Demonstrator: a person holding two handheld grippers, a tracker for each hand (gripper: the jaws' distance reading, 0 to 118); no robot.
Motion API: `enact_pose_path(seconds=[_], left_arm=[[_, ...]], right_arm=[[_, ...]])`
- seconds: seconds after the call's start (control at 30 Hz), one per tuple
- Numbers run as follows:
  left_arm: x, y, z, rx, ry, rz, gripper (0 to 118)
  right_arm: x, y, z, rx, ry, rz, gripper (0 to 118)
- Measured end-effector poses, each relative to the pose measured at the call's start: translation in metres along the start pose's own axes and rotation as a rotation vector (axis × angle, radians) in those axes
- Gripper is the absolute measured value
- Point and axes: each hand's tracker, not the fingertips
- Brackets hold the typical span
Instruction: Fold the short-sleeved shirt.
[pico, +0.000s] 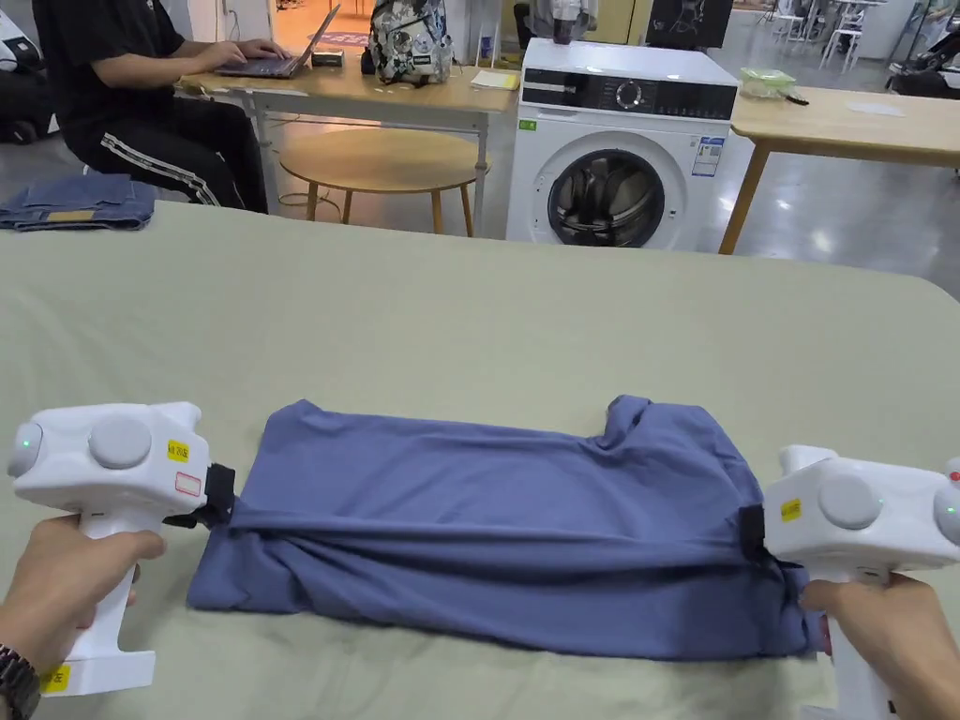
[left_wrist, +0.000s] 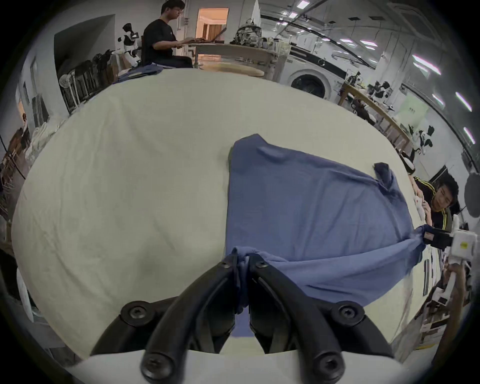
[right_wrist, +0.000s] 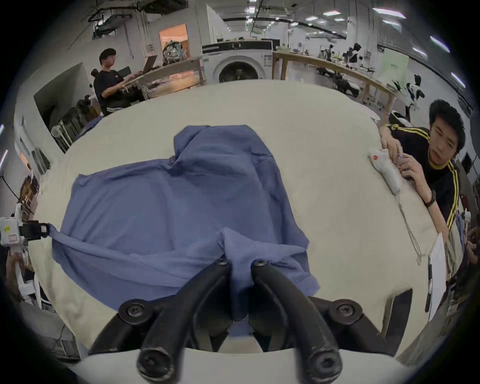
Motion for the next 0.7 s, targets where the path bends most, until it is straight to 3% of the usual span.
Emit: enact_pose_path(seconds=[0.23, 0.37, 0.43, 0.5, 0.53, 0.7], left_arm=[[-0.002, 0.019, -0.039, -0.05, 0.014, -0.017, 3], [0.009, 0.02, -0.037, -0.055, 0.025, -0.058, 4], [0.007, 0.021, -0.036, -0.052, 0.037, -0.072, 16], [0.001, 0.024, -0.031, -0.022, 0.039, -0.077, 42], [-0.001, 0.025, -0.025, -0.003, 0.029, -0.071, 46], [0.007, 0.014, 0.018, 0.119, -0.059, -0.042, 51]], right_arm=[[-0.005, 0.011, -0.037, -0.052, -0.013, 0.009, 7], [0.003, 0.013, -0.053, -0.046, -0.028, 0.015, 14], [0.0, 0.009, -0.043, -0.016, -0.043, 0.028, 34], [-0.002, 0.009, -0.029, 0.055, -0.045, 0.045, 55], [-0.003, 0.008, -0.022, 0.087, -0.042, 0.048, 60], [-0.024, -0.003, 0.02, 0.296, -0.072, 0.093, 61]])
